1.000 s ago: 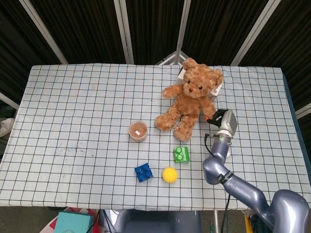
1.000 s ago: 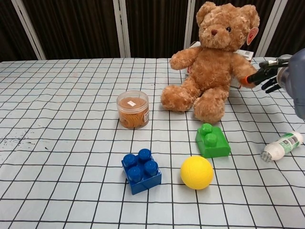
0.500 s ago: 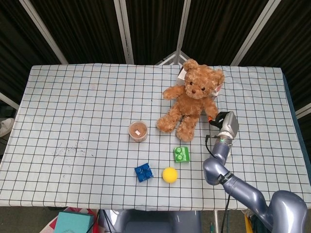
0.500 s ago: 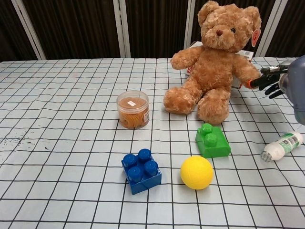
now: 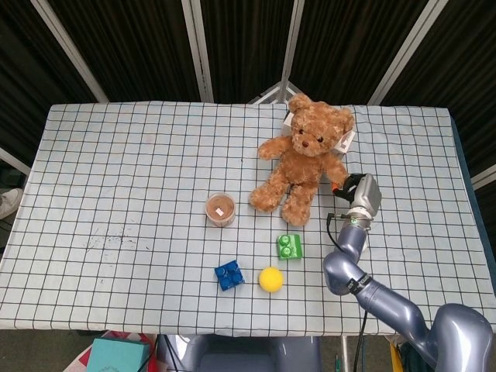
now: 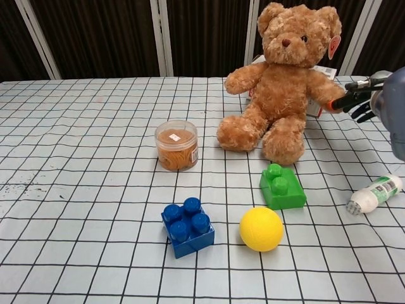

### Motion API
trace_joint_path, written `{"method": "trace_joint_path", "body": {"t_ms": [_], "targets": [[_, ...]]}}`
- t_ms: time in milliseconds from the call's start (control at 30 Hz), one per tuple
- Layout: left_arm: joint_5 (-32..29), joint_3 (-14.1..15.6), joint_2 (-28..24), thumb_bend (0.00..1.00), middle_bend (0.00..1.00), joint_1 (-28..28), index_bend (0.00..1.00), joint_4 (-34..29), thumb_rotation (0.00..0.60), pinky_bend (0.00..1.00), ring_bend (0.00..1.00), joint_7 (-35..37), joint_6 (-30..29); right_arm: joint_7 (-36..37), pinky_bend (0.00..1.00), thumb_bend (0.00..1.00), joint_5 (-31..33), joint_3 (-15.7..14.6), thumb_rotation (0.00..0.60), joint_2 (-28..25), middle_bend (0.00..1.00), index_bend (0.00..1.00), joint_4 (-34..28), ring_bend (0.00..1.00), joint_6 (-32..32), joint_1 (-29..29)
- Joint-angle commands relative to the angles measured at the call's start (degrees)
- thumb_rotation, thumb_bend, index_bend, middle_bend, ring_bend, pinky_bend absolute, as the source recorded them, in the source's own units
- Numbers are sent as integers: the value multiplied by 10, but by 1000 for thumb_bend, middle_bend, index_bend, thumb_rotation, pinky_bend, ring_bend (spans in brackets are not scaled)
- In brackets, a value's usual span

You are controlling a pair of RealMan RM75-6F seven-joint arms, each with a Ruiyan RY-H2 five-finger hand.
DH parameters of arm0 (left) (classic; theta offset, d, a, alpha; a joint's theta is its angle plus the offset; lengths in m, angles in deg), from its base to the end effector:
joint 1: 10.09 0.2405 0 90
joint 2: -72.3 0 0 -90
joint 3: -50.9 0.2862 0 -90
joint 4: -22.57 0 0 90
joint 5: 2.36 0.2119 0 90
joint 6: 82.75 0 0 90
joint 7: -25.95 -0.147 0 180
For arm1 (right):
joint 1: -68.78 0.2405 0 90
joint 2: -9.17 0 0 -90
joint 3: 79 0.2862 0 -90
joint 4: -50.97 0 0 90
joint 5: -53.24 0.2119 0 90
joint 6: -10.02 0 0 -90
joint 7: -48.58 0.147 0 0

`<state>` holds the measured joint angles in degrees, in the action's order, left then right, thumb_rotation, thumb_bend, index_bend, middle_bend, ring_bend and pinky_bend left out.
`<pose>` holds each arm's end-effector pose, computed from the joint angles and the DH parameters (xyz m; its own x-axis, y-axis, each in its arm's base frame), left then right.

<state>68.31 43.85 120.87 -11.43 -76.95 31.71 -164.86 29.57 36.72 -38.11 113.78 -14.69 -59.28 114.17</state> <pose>-0.3619 0.1739 0.2723 0.4046 -0.0310 0.9140 0.8792 0.2883 -0.3794 -0.2219 -0.4405 -0.0008 -0.2611 0.1355 0.9558 -0.7787 0.5556 -0.2915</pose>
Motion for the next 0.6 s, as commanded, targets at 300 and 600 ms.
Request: {"method": "trace_joint_path", "body": {"t_ms": [300,600], "targets": [[-1,-1,-1,171,65,0,198,1,600,137,10,3,2,-23,346,323,-4,-7,600,-15,739,858,-13,694,-4,-9],[1,-1,-4,171,65,2,198,1,600,136,10,12,-1,-92,308,324,21,-27,600,-79,696,662,-122,595,-44,-54]]}}
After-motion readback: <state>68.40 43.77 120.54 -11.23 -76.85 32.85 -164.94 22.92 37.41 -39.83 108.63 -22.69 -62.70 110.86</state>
